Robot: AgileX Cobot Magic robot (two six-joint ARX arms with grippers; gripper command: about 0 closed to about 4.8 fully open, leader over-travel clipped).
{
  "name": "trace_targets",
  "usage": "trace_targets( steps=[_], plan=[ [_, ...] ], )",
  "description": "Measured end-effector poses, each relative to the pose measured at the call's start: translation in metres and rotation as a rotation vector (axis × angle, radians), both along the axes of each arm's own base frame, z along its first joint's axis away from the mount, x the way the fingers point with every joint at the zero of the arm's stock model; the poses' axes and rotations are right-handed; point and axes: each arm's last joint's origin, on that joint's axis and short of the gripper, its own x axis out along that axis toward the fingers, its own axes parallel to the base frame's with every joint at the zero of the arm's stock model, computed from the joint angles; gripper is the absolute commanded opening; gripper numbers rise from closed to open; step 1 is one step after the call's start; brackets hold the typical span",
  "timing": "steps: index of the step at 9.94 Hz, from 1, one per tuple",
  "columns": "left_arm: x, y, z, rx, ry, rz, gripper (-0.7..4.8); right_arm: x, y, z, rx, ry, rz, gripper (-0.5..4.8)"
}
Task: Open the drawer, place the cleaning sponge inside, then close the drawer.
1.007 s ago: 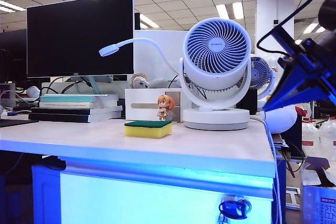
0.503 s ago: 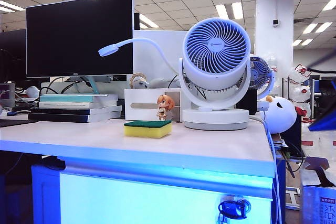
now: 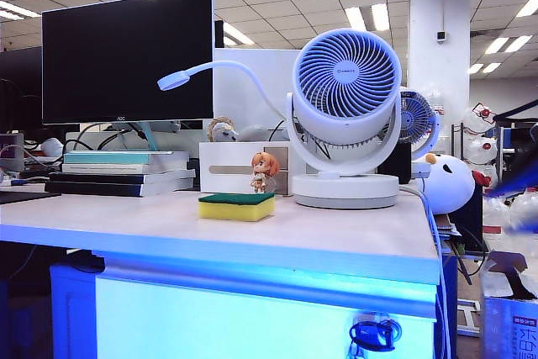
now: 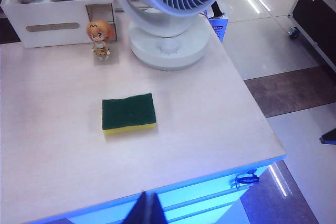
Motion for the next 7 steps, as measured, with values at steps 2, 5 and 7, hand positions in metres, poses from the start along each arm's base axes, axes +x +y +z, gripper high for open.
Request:
trace_targets(
  steps=[2,5,7],
  plan=[
    [0.000,0.000,0.000,0.000,0.000,0.000,-0.05,0.000,0.000,0.000,0.000,0.000,0.001,4.79],
    [0.000,0.000,0.000,0.000,0.000,0.000,-0.05,-0.001,0.011,0.000,0.037,0.036,0.042,4.79],
    [0.000,0.000,0.000,0.000,0.000,0.000,-0.05,0.002,0.029,-0.004,-0.002,0.043,0.098,4.79]
  ],
)
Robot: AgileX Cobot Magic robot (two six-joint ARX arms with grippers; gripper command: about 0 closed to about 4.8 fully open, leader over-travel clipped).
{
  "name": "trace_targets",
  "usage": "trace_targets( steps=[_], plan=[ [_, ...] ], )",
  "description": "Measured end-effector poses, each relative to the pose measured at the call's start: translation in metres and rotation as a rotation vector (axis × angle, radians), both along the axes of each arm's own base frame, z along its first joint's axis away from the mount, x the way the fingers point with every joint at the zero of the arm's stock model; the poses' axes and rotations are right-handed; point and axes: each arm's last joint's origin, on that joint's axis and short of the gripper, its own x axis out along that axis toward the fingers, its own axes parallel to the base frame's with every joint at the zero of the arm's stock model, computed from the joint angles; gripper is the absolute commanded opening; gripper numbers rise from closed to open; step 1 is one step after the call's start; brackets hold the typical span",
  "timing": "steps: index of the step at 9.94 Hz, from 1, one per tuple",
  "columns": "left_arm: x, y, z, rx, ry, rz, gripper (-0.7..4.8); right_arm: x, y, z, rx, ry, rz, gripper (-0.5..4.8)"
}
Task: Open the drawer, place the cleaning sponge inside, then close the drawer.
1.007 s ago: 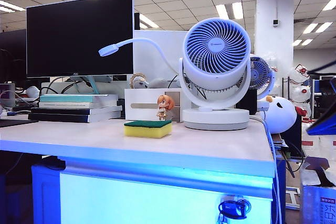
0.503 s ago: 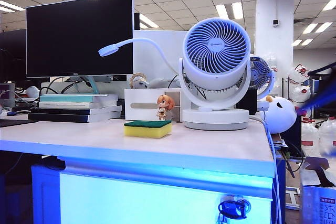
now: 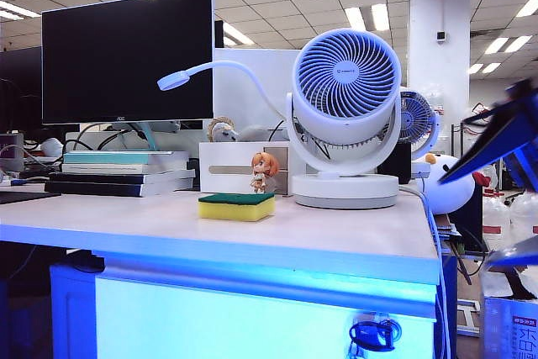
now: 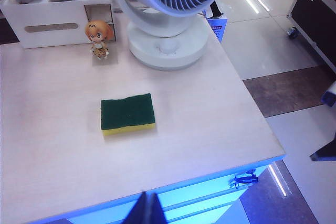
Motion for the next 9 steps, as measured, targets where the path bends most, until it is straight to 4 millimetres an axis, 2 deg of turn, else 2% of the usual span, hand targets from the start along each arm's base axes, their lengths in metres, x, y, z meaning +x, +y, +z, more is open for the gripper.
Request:
trace_targets(
  steps=[1,3,4,6,9],
  plan=[
    [0.000,0.000,0.000,0.000,0.000,0.000,-0.05,0.004,0.001,-0.007,0.007,0.018,-0.004,4.79],
    [0.000,0.000,0.000,0.000,0.001,0.000,-0.05,0.018,0.000,-0.034,0.078,0.062,-0.038,4.79],
    [0.000,0.000,0.000,0.000,0.000,0.000,-0.05,0.025,0.000,-0.056,0.124,0.109,-0.051,4.79],
    [0.000,0.000,0.000,0.000,0.000,0.000,-0.05,0.033,0.001,-0.056,0.162,0.055,-0.053,4.79],
    [0.000,0.000,0.000,0.000,0.001,0.000,-0.05,0.035,0.005,-0.055,0.164,0.049,-0.047,4.79]
  ],
)
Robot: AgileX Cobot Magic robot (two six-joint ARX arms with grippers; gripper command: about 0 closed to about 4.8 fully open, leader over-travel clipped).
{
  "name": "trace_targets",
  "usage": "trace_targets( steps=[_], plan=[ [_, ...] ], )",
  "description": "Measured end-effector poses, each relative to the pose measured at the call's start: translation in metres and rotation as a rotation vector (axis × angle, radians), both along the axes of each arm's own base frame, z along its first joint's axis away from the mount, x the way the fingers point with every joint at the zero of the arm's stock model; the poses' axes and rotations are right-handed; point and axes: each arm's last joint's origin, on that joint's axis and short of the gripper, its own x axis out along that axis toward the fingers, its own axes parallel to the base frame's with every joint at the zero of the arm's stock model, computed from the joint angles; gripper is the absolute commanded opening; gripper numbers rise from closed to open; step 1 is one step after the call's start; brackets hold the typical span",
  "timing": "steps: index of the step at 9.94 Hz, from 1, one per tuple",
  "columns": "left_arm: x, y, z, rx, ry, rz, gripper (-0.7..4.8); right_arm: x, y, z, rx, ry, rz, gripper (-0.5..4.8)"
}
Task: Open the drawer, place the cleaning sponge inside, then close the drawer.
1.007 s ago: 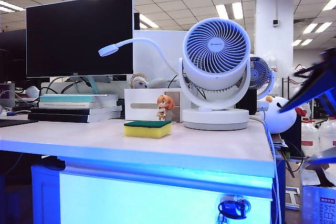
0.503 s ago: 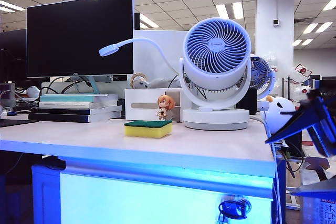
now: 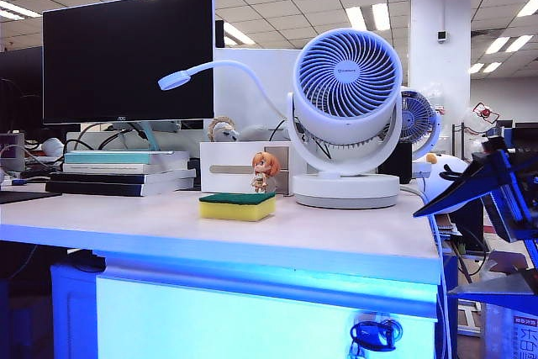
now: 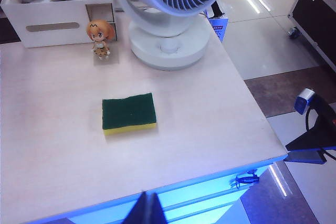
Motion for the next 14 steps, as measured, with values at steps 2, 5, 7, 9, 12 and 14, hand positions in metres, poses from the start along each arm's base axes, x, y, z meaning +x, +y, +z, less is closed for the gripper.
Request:
trace_targets(
  steps=[2,5,7,9,12,14],
  plan=[
    [0.000,0.000,0.000,-0.001,-0.004,0.000,-0.05,0.006,0.005,-0.001,0.005,0.004,0.015,4.79],
    [0.000,0.000,0.001,-0.003,-0.006,0.000,-0.05,0.016,0.009,-0.003,0.008,0.013,0.023,4.79],
    [0.000,0.000,0.001,-0.003,-0.007,0.000,-0.05,0.016,0.010,-0.005,0.014,0.021,0.032,4.79],
    [0.000,0.000,0.001,-0.003,-0.007,0.000,-0.05,0.016,0.011,-0.006,0.016,0.024,0.035,4.79],
    [0.000,0.000,0.001,-0.003,-0.007,0.000,-0.05,0.016,0.011,-0.006,0.026,0.019,0.043,4.79],
    [0.000,0.000,0.001,-0.003,-0.007,0.000,-0.05,0.016,0.011,-0.006,0.029,0.020,0.044,4.79]
  ],
)
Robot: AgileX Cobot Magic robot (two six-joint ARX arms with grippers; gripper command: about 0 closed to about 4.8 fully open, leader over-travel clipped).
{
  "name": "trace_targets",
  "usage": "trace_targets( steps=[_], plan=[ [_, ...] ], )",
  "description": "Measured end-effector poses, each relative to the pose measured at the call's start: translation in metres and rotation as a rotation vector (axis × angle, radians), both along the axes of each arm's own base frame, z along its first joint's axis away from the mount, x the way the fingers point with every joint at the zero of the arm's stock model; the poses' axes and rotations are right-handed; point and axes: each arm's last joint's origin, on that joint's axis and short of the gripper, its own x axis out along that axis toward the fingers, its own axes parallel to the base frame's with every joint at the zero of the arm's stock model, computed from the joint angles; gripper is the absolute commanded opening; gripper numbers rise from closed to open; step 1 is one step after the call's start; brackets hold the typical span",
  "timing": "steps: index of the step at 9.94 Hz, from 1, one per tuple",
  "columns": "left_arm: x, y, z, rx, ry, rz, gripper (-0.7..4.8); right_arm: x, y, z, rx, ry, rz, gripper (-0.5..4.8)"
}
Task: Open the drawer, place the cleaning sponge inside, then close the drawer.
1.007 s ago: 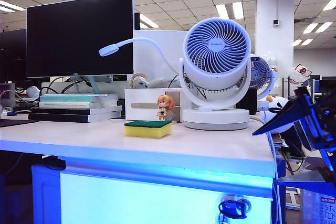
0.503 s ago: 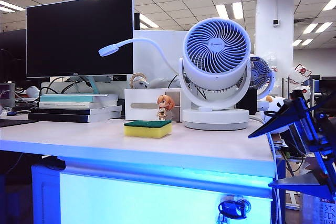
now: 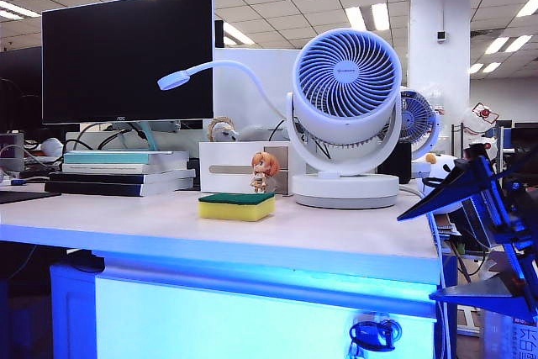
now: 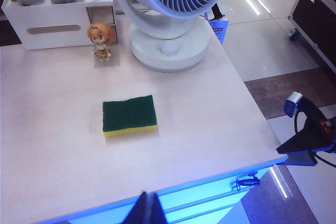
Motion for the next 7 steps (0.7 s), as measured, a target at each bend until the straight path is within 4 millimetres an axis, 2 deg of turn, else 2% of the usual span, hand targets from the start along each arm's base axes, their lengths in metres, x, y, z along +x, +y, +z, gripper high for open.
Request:
trace_targets(
  steps=[7],
  plan=[
    [0.0000,0.0000,0.0000,0.000,0.000,0.000,-0.05,-0.0008,0.0022,-0.0007,0.031,0.009,0.031,4.79]
  ],
)
